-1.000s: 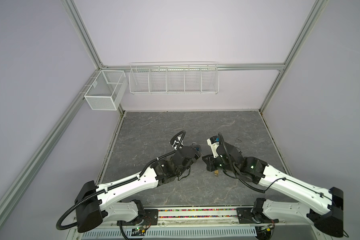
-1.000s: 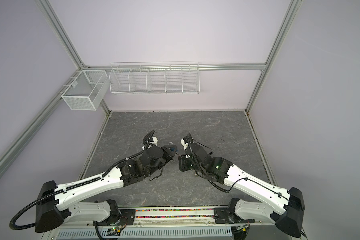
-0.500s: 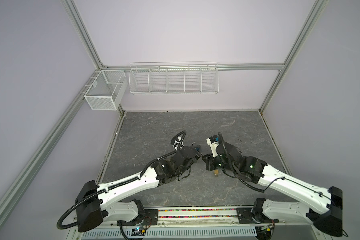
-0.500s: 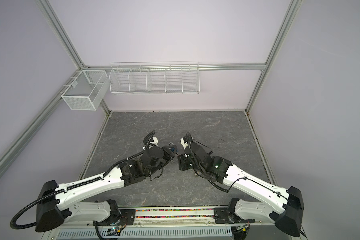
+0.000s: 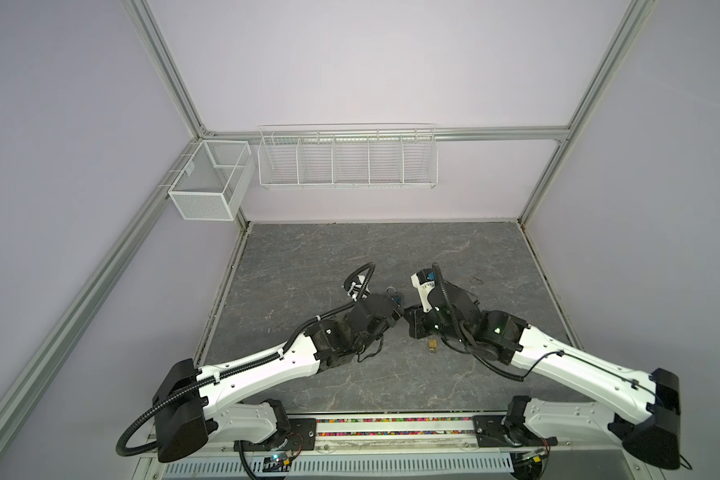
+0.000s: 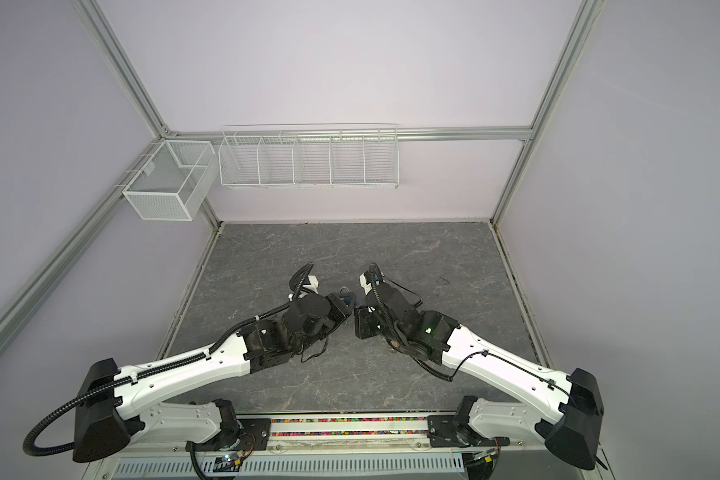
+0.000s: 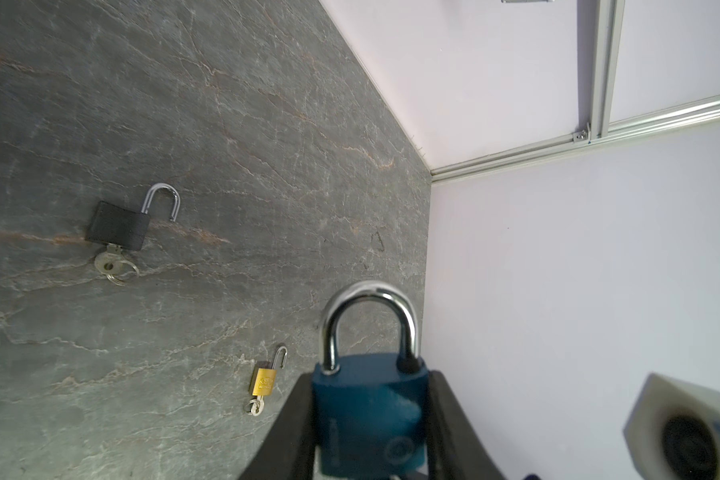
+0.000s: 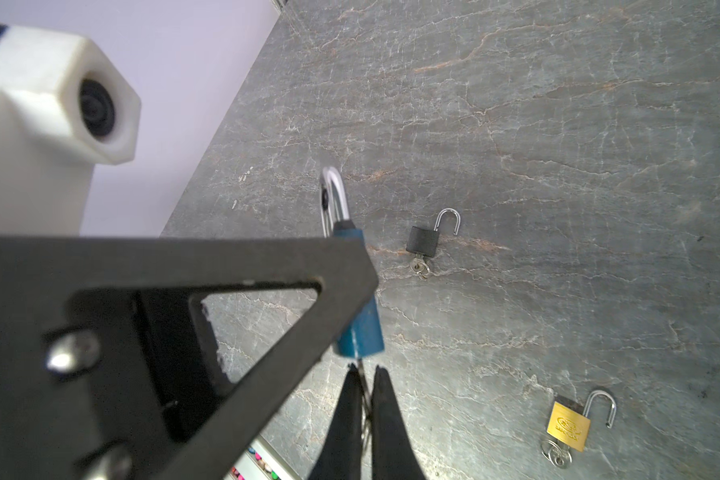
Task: Unlock with the key
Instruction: 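Raise the blue padlock with the left gripper toward the key in the right gripper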
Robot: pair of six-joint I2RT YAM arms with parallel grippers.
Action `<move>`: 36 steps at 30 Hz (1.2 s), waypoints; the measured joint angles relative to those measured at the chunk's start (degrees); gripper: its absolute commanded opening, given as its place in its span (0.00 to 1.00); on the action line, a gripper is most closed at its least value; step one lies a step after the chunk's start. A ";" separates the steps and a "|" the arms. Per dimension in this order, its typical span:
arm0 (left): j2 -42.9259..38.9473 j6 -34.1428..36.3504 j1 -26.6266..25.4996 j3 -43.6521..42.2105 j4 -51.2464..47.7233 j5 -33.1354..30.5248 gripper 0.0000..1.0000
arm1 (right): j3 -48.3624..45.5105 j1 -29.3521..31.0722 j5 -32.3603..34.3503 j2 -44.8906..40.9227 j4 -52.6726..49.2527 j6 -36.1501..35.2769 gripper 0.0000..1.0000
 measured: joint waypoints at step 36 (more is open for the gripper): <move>-8.61 15.19 -0.07 -7.10 26.53 6.62 0.00 | -2.86 -6.12 -16.57 -12.55 12.28 7.93 0.06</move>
